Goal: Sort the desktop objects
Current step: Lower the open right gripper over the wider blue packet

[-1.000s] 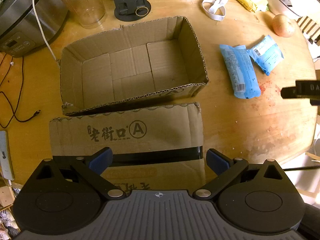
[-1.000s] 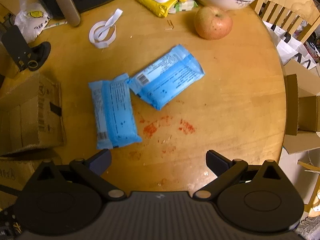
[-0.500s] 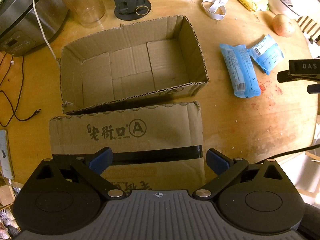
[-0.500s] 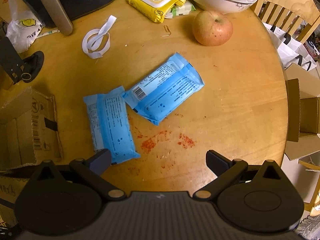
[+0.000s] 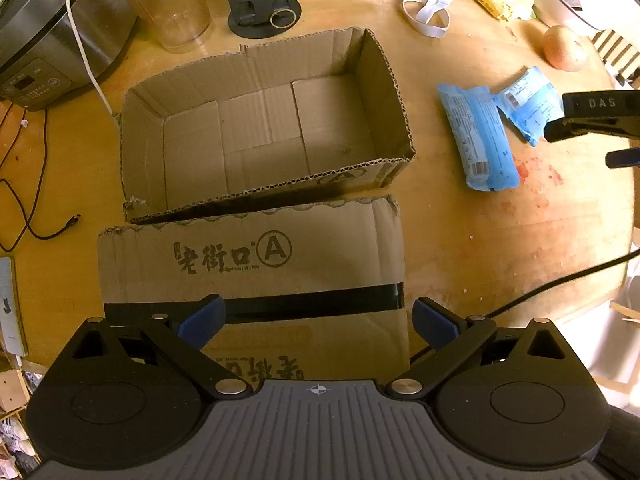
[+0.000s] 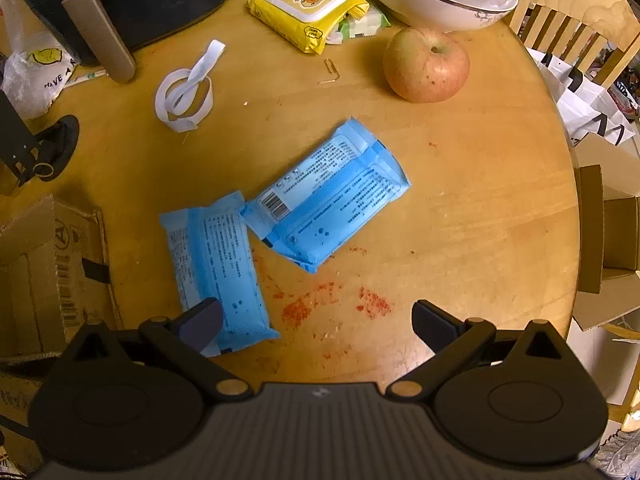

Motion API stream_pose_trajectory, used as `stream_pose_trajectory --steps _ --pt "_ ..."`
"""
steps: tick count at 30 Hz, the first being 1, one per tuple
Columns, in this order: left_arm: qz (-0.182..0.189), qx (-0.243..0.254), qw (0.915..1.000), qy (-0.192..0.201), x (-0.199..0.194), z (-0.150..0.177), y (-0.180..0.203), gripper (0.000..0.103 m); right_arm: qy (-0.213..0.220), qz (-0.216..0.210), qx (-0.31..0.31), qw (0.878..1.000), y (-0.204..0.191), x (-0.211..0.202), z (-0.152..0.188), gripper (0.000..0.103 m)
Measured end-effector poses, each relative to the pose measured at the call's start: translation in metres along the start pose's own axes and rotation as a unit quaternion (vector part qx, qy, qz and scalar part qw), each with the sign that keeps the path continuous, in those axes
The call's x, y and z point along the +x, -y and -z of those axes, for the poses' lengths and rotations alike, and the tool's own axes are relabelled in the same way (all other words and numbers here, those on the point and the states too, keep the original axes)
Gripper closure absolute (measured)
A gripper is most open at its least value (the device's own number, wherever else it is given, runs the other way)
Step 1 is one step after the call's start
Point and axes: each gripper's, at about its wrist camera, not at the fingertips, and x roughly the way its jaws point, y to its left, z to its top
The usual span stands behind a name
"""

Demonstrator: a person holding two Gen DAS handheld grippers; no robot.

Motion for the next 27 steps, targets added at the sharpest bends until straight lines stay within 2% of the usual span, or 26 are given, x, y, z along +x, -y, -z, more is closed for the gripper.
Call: stream_pose_trajectory --steps 27 --pt "-0.003 0.002 1.0 -0.002 0.0 0.006 -0.001 0.0 -0.004 0.009 0.007 1.0 -0.002 0.01 -0.027 0.0"
